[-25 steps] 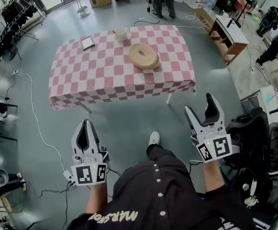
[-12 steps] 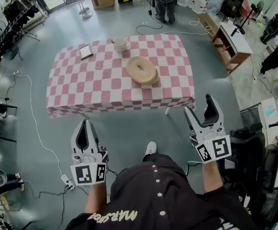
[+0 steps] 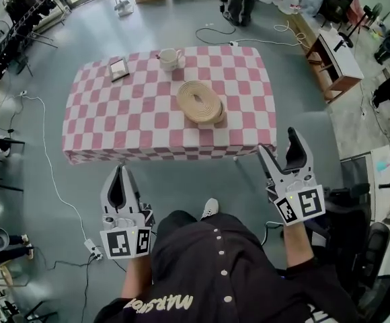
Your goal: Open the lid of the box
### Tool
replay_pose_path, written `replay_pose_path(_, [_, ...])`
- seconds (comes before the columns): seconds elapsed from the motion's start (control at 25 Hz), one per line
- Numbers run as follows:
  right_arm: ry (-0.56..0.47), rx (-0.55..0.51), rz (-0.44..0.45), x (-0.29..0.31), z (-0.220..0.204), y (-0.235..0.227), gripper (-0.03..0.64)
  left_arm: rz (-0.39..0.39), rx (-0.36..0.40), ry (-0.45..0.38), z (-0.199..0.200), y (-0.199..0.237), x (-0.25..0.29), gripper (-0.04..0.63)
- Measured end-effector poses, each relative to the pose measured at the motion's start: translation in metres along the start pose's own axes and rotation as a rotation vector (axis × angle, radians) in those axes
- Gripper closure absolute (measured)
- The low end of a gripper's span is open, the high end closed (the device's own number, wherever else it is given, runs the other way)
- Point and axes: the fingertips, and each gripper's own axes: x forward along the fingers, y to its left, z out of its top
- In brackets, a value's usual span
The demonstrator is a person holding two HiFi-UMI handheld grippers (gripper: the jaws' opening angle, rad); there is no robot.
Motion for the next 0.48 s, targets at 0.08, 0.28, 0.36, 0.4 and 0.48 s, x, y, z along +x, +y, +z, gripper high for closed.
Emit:
replay_pose_path(0.08, [0.008,0.002,0.014,0.012,-0.003,0.0,0.261,0.007,0.004,0.014,-0.004,0.003,0.004,0.589])
replay_pose_path(0.28, [0.02,-0.006,0.034,0.044,-0.006,0.003,0.261,0.041,-0.006,0.014,-0.008,0.025,0.021,0.589])
replay_pose_path(0.36, [0.023,-0.016,0.039,0.058,-0.009,0.005,0.261,0.039,-0.011,0.011,-0.012,0.034,0.031,0.589])
replay_pose_path(0.4, [0.024,-0.021,0.04,0.066,-0.01,0.006,0.261,0.034,-0.014,0.009,-0.015,0.039,0.038,0.589])
replay_pose_path(0.48, [0.027,-0.028,0.04,0.083,-0.01,0.008,0.261,0.023,-0.019,0.003,-0.017,0.048,0.054,0.589])
